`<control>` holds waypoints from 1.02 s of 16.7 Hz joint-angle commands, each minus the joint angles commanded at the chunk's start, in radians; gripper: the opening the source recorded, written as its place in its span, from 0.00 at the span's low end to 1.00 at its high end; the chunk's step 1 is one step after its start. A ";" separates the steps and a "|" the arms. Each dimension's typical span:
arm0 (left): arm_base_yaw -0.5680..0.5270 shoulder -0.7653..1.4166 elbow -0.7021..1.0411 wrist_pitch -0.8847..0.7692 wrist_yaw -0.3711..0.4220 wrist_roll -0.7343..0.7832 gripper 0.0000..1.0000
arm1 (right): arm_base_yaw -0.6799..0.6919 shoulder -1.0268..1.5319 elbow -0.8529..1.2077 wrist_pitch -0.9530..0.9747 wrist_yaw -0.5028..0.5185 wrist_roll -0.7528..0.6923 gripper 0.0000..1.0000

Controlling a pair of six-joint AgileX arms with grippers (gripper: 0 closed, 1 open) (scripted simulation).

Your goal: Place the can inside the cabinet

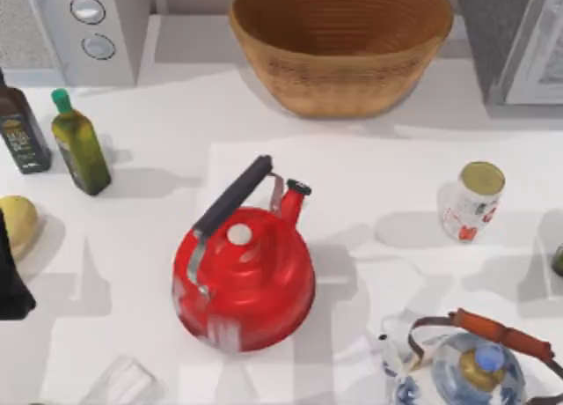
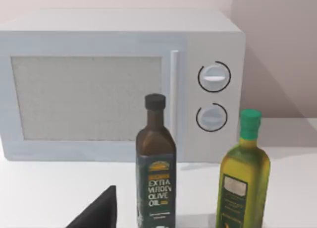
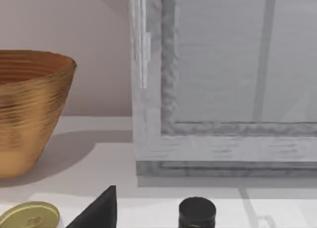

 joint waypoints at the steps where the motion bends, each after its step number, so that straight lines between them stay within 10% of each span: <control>1: 0.000 0.000 0.000 0.000 0.000 0.000 1.00 | 0.000 0.000 0.000 0.000 0.000 0.000 1.00; 8: 0.000 0.000 0.000 0.000 0.000 0.000 1.00 | 0.095 0.224 0.139 0.171 0.032 0.092 1.00; 17: 0.000 0.000 0.000 0.000 0.000 0.000 1.00 | 0.418 1.107 0.403 0.573 0.276 0.290 1.00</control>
